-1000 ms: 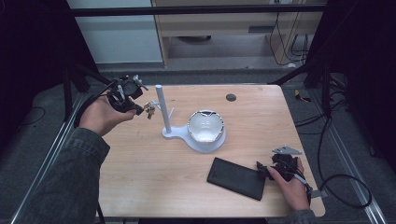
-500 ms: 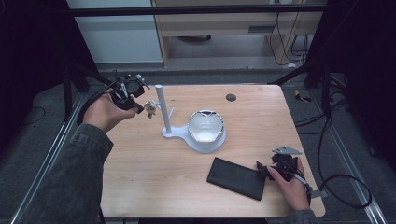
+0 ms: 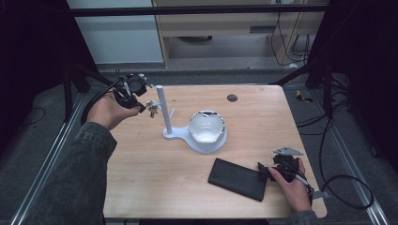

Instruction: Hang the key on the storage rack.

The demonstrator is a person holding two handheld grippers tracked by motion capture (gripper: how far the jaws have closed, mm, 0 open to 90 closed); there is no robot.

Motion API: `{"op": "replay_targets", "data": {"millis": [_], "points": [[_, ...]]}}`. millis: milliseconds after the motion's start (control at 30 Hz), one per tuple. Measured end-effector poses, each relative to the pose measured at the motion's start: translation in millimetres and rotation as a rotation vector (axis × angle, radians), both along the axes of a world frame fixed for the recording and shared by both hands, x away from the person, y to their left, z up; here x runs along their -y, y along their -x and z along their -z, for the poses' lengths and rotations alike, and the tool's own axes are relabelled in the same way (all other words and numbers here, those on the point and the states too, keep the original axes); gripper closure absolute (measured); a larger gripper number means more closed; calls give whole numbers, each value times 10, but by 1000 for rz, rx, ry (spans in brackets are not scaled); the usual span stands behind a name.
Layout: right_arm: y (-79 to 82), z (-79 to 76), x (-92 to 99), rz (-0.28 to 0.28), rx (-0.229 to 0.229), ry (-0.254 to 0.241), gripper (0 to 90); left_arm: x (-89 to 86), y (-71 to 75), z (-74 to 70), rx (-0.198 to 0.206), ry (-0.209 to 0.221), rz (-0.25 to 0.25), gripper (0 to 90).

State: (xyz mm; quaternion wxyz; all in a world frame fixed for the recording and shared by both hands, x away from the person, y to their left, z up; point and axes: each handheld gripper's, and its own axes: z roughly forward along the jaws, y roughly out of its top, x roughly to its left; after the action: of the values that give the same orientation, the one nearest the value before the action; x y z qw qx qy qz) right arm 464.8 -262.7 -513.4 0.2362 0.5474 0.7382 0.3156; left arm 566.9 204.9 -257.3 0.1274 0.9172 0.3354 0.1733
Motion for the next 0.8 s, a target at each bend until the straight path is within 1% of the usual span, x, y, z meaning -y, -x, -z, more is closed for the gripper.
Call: {"op": "replay_targets", "data": {"millis": [200, 367, 500, 567, 633, 667, 733, 800], "points": [[0, 0, -2, 1, 0, 0, 3, 4, -18, -13, 6, 12, -6, 900], [1, 2, -1, -6, 2, 3, 3, 36, -48, 38, 2, -6, -7, 900], [2, 1, -3, -4, 1, 2, 3, 29, -72, 92, 3, 5, -8, 900], [2, 1, -3, -5, 1, 2, 3, 19, -68, 110, 15, 16, -5, 900], [2, 1, -4, -4, 0, 2, 3, -2, -28, 111, 58, 37, 6, 887], [2, 1, -4, -4, 0, 2, 3, -16, -6, 108, 63, 46, 11, 876], [4, -2, -3, -4, -2, 3, 3, -48, 39, 119, 85, 66, 9, 842], [3, -2, -2, -4, -2, 4, 3, -82, 87, 135, 106, 76, 12, 801]]}}
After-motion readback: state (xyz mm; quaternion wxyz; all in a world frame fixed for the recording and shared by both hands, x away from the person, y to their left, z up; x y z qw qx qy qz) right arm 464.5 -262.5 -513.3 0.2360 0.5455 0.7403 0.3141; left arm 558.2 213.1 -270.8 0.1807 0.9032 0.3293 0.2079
